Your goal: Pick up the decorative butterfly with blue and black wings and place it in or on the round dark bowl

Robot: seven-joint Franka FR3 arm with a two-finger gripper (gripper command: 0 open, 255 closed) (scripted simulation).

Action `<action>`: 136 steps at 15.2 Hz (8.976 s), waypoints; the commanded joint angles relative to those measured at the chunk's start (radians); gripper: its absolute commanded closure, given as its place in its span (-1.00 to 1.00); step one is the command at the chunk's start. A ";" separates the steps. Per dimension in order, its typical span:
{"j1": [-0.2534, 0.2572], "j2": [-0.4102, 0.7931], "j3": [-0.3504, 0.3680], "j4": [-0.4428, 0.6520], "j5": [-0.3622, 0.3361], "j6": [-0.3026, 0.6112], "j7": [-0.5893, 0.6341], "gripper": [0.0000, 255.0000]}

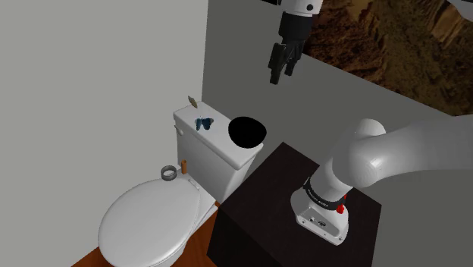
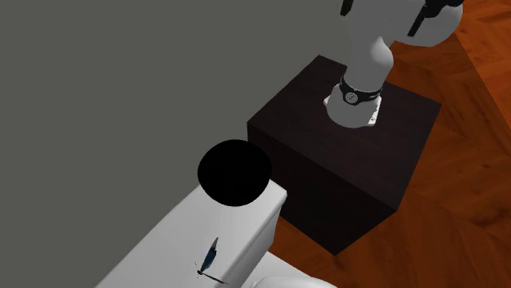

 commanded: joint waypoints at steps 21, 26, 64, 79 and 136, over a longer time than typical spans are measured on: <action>0.129 0.456 -0.533 -0.136 0.109 0.696 -0.842 -1.00; 0.215 0.706 -0.649 -0.024 0.353 0.759 -1.164 -1.00; 0.773 1.631 -0.719 0.292 0.457 1.160 -0.813 -1.00; 0.729 1.680 -0.678 0.318 0.480 1.195 -0.830 1.00; 1.195 1.160 -1.257 0.216 0.065 0.777 -0.685 1.00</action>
